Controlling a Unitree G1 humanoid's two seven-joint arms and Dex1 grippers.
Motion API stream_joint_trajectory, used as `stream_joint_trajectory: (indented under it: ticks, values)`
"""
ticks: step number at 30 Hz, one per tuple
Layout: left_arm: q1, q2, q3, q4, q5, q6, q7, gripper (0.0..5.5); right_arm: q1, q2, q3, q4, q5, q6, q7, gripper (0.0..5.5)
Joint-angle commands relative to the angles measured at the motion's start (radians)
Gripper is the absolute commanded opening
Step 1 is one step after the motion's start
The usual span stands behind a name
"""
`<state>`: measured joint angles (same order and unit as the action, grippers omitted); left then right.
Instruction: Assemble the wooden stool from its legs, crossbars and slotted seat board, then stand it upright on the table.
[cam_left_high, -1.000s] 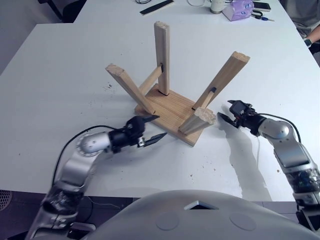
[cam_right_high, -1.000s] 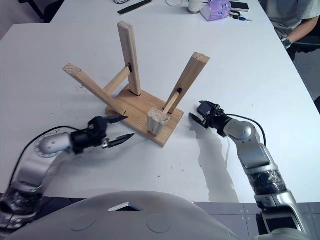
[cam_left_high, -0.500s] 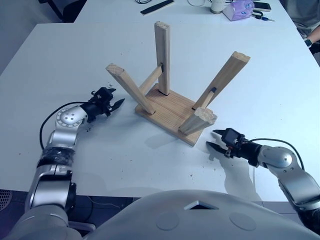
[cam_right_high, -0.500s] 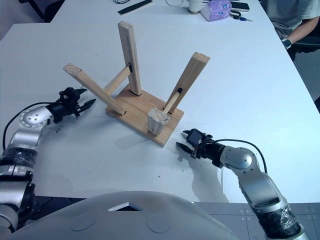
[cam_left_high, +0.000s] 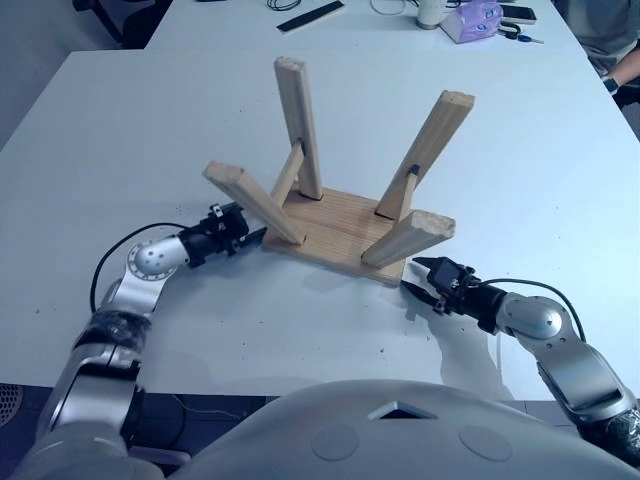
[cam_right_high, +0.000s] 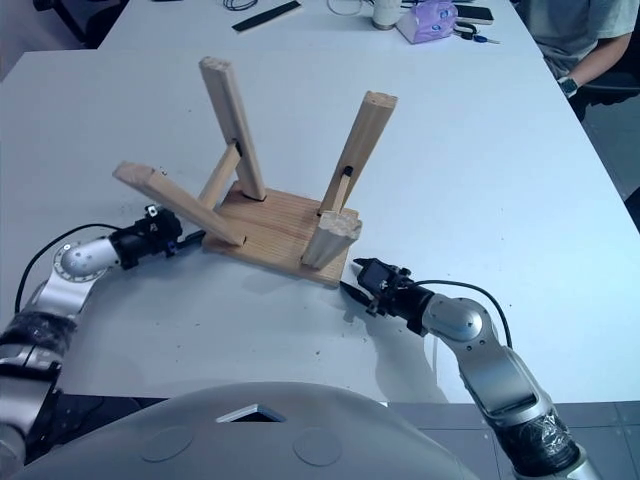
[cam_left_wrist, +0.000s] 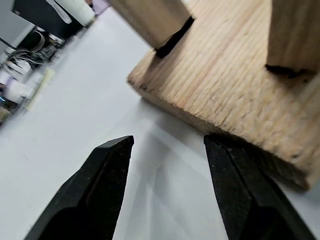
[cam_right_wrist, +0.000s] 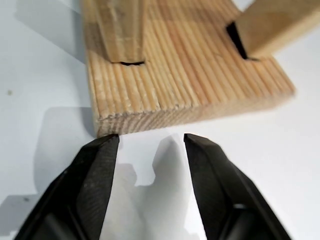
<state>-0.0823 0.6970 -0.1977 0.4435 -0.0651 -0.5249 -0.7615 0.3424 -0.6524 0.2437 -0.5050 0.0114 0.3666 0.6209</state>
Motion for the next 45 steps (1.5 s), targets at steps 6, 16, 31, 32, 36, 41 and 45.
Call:
stream_joint_trajectory:
  ticks: [6,16,31,32,36,41,45]
  values:
    - [0.211,-0.020,0.002,-0.539,-0.297,0.452,-0.059,2.65,0.038,-0.014,-0.105,-0.169,0.221,0.016,0.111,2.40]
    - [0.354,0.075,0.217,-0.965,-0.574,0.757,-0.051,2.65,0.050,-0.062,-0.448,-0.442,0.681,0.166,0.133,2.40]
    - [0.484,0.147,0.310,-1.059,-0.627,0.871,-0.219,2.65,0.153,-0.188,-0.508,-0.313,0.550,0.108,0.231,2.40]
    - [0.481,0.144,0.307,-1.038,-0.611,0.861,-0.228,2.65,0.163,-0.192,-0.490,-0.272,0.502,0.078,0.239,2.40]
    - [0.455,0.132,0.283,-0.917,-0.500,0.790,-0.262,2.65,0.184,-0.198,-0.420,-0.113,0.351,-0.046,0.254,2.40]
    - [0.422,0.117,0.244,-0.708,-0.320,0.628,-0.268,2.65,0.167,-0.178,-0.386,0.024,0.259,-0.147,0.253,2.40]
    - [0.435,0.123,0.206,-0.617,-0.224,0.521,-0.296,2.65,0.157,-0.166,-0.391,0.076,0.246,-0.181,0.256,2.40]
